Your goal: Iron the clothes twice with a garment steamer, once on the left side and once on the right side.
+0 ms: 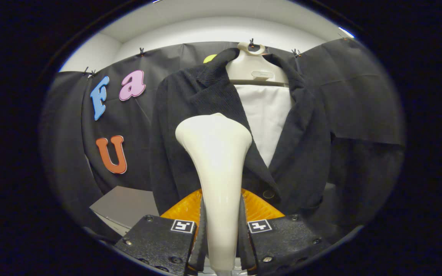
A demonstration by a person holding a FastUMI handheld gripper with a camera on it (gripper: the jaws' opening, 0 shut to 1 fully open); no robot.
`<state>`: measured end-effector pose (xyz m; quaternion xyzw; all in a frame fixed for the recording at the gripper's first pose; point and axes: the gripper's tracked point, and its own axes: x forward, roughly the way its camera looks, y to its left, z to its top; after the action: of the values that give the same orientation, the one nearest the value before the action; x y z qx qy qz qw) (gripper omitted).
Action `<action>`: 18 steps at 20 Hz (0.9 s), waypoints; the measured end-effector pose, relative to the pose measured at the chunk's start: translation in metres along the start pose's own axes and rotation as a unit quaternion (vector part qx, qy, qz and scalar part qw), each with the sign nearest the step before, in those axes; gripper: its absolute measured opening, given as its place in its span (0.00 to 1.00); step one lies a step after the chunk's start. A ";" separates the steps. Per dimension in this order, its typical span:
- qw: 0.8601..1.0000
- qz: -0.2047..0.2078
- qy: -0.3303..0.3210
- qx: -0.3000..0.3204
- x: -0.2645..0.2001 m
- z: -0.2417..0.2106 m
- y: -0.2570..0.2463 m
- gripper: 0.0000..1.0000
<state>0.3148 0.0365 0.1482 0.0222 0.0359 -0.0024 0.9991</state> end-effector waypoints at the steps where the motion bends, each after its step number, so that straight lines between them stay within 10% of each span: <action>1: 1.000 0.000 0.003 0.002 0.000 -0.006 -0.002 0.37; 18: 0.996 0.005 0.087 0.015 0.005 -0.132 -0.032 0.37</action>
<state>0.3099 0.0103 0.0153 0.0374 0.1220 0.0038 0.9918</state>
